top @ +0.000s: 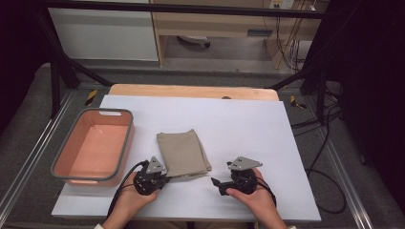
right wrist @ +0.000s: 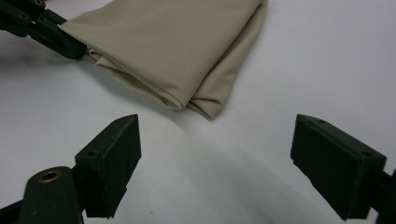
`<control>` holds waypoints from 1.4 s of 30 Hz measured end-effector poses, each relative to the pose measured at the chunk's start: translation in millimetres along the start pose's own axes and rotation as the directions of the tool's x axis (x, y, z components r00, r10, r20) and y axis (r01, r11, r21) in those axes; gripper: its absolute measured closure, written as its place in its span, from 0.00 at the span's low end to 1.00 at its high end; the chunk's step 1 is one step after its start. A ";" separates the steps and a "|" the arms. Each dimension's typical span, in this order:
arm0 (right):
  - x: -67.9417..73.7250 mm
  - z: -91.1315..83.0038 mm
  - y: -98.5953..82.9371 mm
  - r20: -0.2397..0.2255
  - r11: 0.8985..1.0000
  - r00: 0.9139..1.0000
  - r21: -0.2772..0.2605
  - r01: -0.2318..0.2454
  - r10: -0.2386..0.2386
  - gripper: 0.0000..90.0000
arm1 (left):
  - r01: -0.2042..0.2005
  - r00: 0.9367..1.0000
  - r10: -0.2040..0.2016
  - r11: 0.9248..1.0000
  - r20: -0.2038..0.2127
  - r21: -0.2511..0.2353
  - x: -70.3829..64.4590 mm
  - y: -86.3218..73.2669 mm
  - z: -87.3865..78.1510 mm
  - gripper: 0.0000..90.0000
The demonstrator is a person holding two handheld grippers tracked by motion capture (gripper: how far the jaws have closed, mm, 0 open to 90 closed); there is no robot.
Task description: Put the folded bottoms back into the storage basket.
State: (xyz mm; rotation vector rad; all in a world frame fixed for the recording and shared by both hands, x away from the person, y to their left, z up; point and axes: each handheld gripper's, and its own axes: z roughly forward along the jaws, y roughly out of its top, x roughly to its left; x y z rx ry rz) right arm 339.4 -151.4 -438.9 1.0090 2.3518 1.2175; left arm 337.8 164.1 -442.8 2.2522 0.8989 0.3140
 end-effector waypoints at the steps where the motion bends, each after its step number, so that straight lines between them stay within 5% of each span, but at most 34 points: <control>1: 2.0 0.4 0.4 -0.005 1.000 1.000 0.001 0.007 -0.007 0.18 | 0.000 1.000 0.000 1.000 0.005 0.002 -1.3 -2.1 -2.2 0.96; 23: 34.8 12.9 -0.4 -0.105 0.996 0.992 0.050 0.078 -0.072 0.22 | -0.014 0.999 0.013 1.000 0.033 0.017 -20.0 -41.0 -36.6 0.92; 29: 42.1 23.9 -3.3 -0.139 0.989 0.985 0.096 0.115 -0.101 0.23 | 0.012 1.000 -0.011 0.997 0.003 -0.080 -17.8 -35.1 -44.7 0.68; 35: 44.8 37.4 0.7 -0.167 0.988 0.981 0.102 0.115 -0.097 0.29 | 0.027 1.000 -0.027 0.987 0.005 -0.156 -14.9 -28.9 -51.7 0.60; 42: 48.2 40.0 3.0 -0.156 0.982 0.977 0.090 0.163 -0.148 0.54 | 0.051 0.999 -0.050 0.978 0.011 -0.201 -13.7 -27.3 -56.3 0.55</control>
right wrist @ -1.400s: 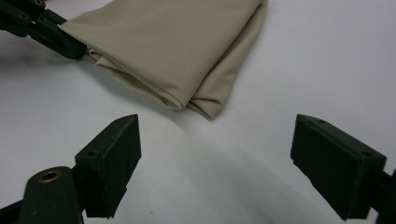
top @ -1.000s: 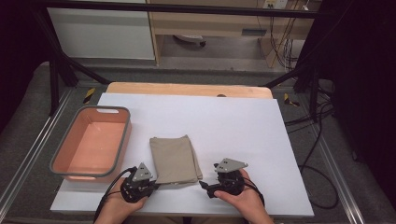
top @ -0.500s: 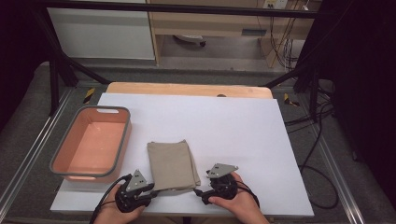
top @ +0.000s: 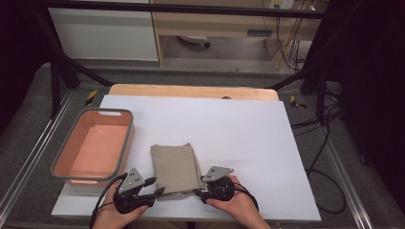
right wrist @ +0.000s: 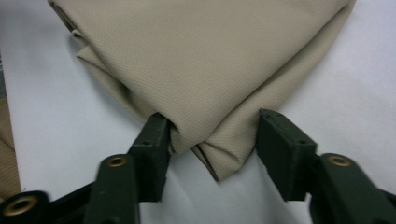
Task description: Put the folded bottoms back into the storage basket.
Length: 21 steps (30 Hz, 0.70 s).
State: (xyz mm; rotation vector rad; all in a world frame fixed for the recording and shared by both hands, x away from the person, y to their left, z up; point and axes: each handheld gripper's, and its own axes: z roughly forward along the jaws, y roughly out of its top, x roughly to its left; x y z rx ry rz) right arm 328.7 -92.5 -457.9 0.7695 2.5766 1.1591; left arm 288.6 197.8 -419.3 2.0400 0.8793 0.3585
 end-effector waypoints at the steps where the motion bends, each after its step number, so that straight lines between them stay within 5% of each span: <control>1: 1.3 -0.2 -0.4 0.003 1.000 1.000 -0.002 0.006 -0.006 0.58 | 0.005 1.000 -0.005 1.000 -0.008 -0.002 0.9 0.3 0.1 0.55; 9: 10.8 3.7 1.7 0.005 0.999 0.999 -0.030 0.033 -0.033 0.87 | 0.017 0.998 -0.017 1.000 -0.060 0.001 4.7 2.4 2.6 0.50; 16: 19.7 -4.3 0.4 -0.007 1.000 1.000 -0.022 0.020 -0.021 0.90 | 0.014 0.995 -0.016 1.000 -0.103 -0.022 5.5 7.9 4.2 0.45; 21: 39.5 -13.3 -5.5 0.006 1.000 1.000 -0.025 -0.003 0.003 0.90 | -0.011 0.992 0.006 0.999 -0.128 -0.036 5.4 29.0 14.2 0.39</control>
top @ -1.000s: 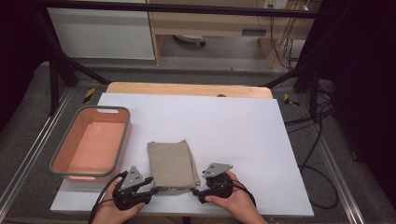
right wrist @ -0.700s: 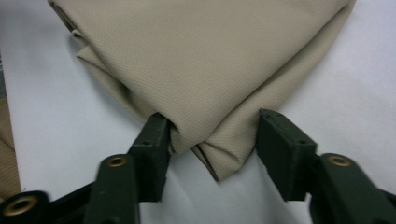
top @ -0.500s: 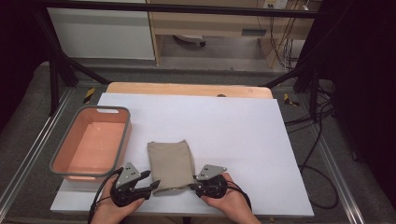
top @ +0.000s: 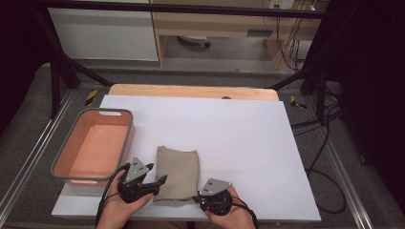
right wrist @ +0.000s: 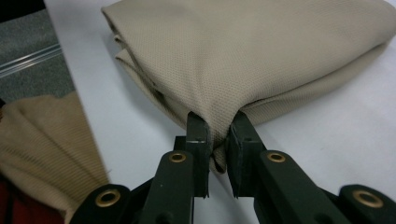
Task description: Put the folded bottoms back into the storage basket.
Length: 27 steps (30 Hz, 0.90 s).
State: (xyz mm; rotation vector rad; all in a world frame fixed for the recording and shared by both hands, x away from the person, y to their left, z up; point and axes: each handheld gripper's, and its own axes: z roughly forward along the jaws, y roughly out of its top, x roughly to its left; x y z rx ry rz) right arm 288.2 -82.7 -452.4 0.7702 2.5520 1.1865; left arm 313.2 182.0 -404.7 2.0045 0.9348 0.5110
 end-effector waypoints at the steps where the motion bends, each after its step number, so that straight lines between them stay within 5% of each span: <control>1: 0.0 0.0 0.0 0.000 1.000 1.000 0.000 0.000 0.000 0.90 | 0.000 1.000 0.000 1.000 0.000 0.000 0.0 0.0 0.0 0.37; 7: 5.0 -2.0 -4.9 0.004 1.000 1.000 0.004 0.000 0.000 0.90 | -0.012 1.000 0.012 1.000 -0.026 -0.024 1.8 38.5 22.1 0.28; 10: 3.3 -1.3 -5.4 -0.004 1.000 1.000 0.004 0.002 -0.002 0.90 | -0.027 0.999 0.026 1.000 -0.043 -0.015 7.8 54.3 46.9 0.28; 17: 3.6 -0.6 -6.0 -0.003 1.000 1.000 0.003 0.004 -0.004 0.90 | 0.035 0.999 -0.034 0.998 -0.027 0.045 14.0 48.5 79.3 0.23; 27: 4.9 -5.4 -4.8 -0.006 1.000 1.000 0.007 0.016 -0.016 0.90 | 0.067 0.997 -0.064 0.996 -0.053 0.051 27.3 36.6 77.3 0.21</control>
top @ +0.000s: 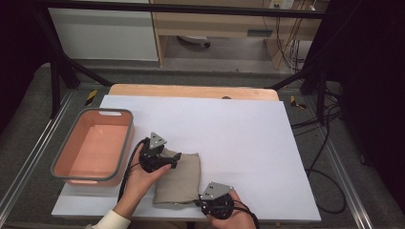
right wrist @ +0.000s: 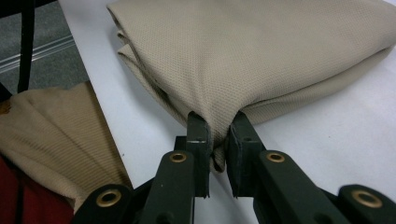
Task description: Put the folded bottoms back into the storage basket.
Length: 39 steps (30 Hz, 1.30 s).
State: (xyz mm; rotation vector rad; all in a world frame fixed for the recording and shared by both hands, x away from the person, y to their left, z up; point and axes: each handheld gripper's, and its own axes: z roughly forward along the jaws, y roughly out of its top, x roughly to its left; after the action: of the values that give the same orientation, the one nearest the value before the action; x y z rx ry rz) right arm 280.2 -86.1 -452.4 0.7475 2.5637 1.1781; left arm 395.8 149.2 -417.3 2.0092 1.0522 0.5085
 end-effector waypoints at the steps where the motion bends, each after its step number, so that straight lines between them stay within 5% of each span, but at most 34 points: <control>1: -0.3 0.4 -0.2 -0.002 1.000 1.000 0.003 0.002 -0.002 0.90 | 0.007 1.000 -0.007 1.000 -0.007 -0.005 2.3 -0.7 0.2 0.21; 13: -2.2 3.3 -2.4 -0.017 1.000 1.000 0.016 0.001 -0.001 0.90 | 0.015 0.998 -0.015 1.000 -0.069 0.013 17.5 -9.4 9.6 0.31; 18: -2.4 3.5 -2.8 -0.018 1.000 1.000 0.013 0.000 0.000 0.90 | 0.034 0.998 -0.031 0.997 -0.049 0.063 22.5 -16.8 17.8 0.34; 21: -2.8 3.4 -2.9 -0.020 1.000 1.000 0.014 0.000 0.000 0.89 | 0.012 0.998 -0.006 0.995 -0.058 0.098 22.4 -21.5 22.1 0.36; 26: -3.5 3.4 -2.9 -0.025 1.000 1.000 0.014 0.000 0.000 0.89 | 0.050 0.998 -0.048 0.995 -0.027 0.089 24.5 -26.5 25.9 0.41; 35: -3.0 4.0 -1.7 -0.024 1.000 1.000 0.012 0.007 -0.007 0.90 | 0.034 0.997 -0.039 0.996 0.070 0.080 19.4 -26.0 22.9 0.84; 39: -2.5 0.6 1.6 -0.021 1.000 1.000 -0.013 0.015 -0.016 0.91 | 0.018 0.997 -0.023 0.998 0.072 0.060 17.8 -22.2 17.8 0.90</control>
State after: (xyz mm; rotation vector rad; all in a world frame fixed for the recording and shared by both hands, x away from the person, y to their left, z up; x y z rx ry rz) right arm 283.1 -86.2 -451.6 0.7148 2.5719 1.2026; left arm 406.4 163.1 -446.0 2.0508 1.0529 0.3944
